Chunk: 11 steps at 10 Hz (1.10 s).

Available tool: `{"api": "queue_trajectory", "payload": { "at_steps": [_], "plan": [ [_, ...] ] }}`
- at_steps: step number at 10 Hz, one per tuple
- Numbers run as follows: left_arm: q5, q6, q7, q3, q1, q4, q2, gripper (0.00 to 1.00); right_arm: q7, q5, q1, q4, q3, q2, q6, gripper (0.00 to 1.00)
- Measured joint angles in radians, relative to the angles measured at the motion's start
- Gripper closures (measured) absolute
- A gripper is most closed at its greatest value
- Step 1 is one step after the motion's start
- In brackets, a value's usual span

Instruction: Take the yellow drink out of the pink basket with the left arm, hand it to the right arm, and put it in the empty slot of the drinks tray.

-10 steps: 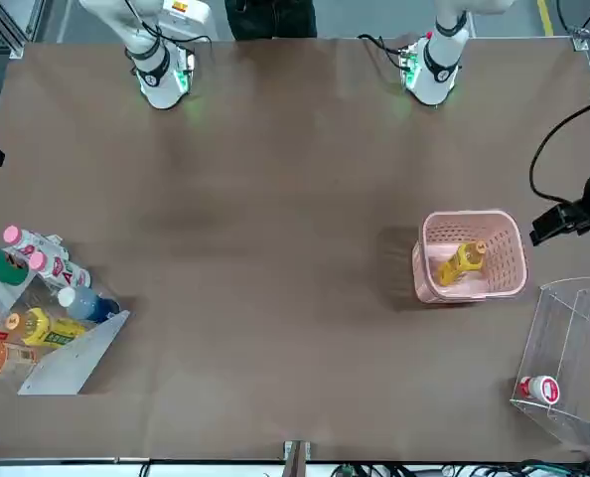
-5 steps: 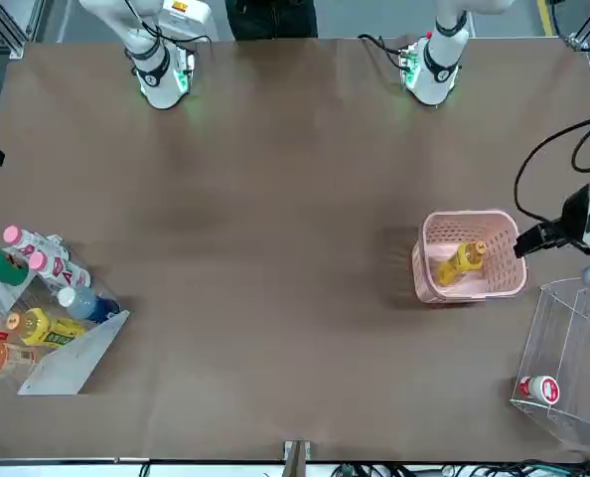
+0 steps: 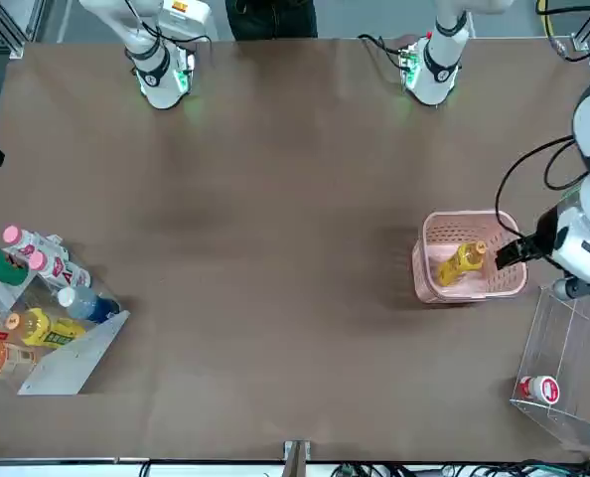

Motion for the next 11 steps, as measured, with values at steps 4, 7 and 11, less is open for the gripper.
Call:
{"api": "queue_trajectory", "payload": {
  "at_steps": [4, 7, 11],
  "plan": [
    [0.0, 0.186, -0.032, -0.036, 0.0, -0.206, -0.068, 0.0, 0.0, 0.0, 0.0, 0.0, 0.0, 0.0, 0.0, 0.01],
    [0.0, 0.284, -0.032, -0.036, 0.001, -0.322, -0.093, 0.0, 0.0, 0.0, 0.0, 0.0, 0.0, 0.0, 0.0, 0.01],
    [0.0, 0.392, -0.032, -0.036, 0.002, -0.414, -0.102, 0.0, 0.0, 0.0, 0.0, 0.0, 0.0, 0.0, 0.0, 0.01]
  ]
}}
